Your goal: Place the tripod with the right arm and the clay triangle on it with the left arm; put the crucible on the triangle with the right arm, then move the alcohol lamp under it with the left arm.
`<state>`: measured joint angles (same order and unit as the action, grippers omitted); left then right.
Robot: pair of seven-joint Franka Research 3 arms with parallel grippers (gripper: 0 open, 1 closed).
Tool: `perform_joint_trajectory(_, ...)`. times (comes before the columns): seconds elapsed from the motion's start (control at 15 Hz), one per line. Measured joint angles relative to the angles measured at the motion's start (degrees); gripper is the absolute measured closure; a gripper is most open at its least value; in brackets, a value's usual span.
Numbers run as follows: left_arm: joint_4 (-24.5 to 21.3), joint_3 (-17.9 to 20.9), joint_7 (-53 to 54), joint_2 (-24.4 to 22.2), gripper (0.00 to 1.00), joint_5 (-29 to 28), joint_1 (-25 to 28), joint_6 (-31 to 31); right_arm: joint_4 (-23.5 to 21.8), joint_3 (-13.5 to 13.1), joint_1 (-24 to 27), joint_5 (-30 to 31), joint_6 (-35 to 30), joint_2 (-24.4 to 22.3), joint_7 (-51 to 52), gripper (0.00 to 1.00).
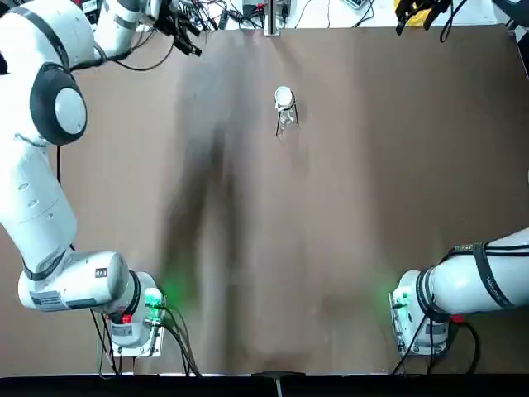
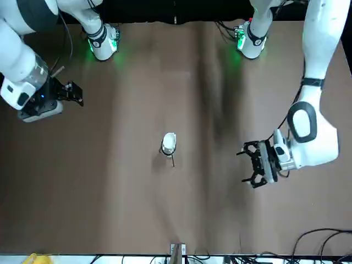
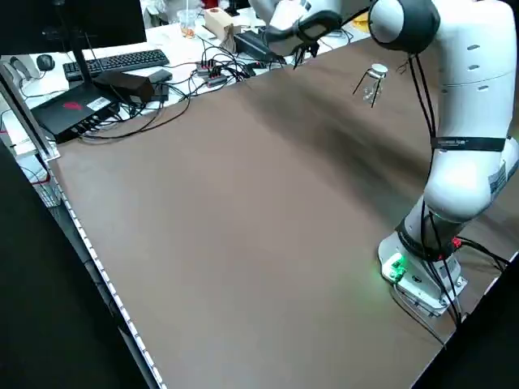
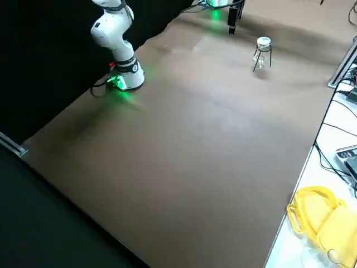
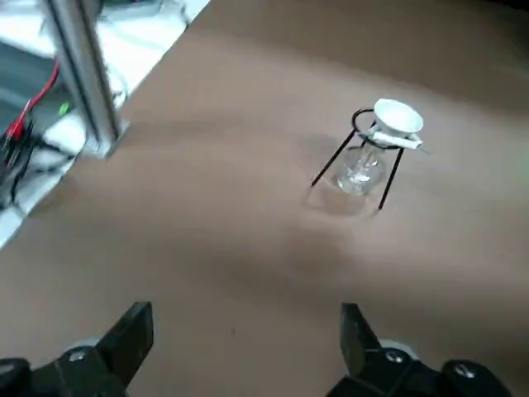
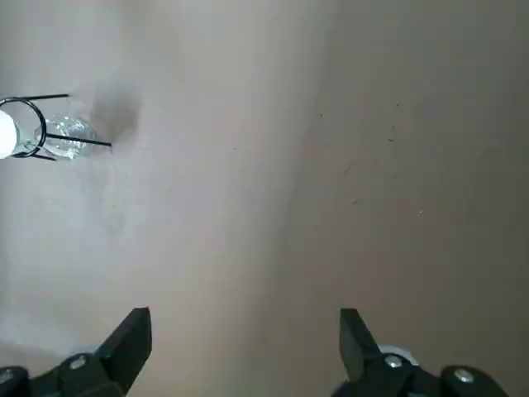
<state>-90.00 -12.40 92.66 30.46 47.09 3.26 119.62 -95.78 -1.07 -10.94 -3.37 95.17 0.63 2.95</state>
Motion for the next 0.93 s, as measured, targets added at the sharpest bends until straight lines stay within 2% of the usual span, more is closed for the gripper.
perform_joint_trajectory(0.33, -2.90, 0.02, -28.09, -8.55, 0.00, -14.36, 1.05, -1.00, -0.08, 0.04, -2.74, -0.04, 0.32, 3.35, 0.00, 0.00)
perform_joint_trajectory(0.47, -4.07, 0.03, -39.10, -12.38, 0.00, -20.12, 1.46, -3.46, -0.08, 0.06, -3.93, -0.04, 0.52, 4.44, -0.02, 0.00)
perform_joint_trajectory(0.53, -4.43, 0.04, -44.83, -14.17, 0.00, -23.15, 1.59, -5.37, -0.08, 0.07, -4.33, -0.04, 0.59, 4.85, -0.02, 0.00)
perform_joint_trajectory(0.6, -4.79, 0.05, -57.69, -17.56, 0.00, -29.03, 1.66, -9.66, -0.07, 0.08, -4.93, -0.20, 0.66, 5.48, -0.02, 0.00)
perform_joint_trajectory(0.67, -4.89, 0.04, -64.12, -19.03, 0.00, -31.79, 1.66, -11.54, -0.08, 0.08, -5.15, -0.39, 0.84, 5.80, -0.02, 0.00)
perform_joint_trajectory(0.8, -4.99, 0.04, -74.72, -21.69, 0.00, -36.91, 1.66, -16.22, -0.08, 0.08, -5.51, -1.12, 1.42, 6.53, -0.02, 0.00)
perform_joint_trajectory(0.93, -5.04, 0.05, -80.73, -24.42, 0.00, -39.54, 1.66, -22.42, -0.08, 0.10, -5.95, -2.28, 2.61, 7.36, -0.05, 0.00)
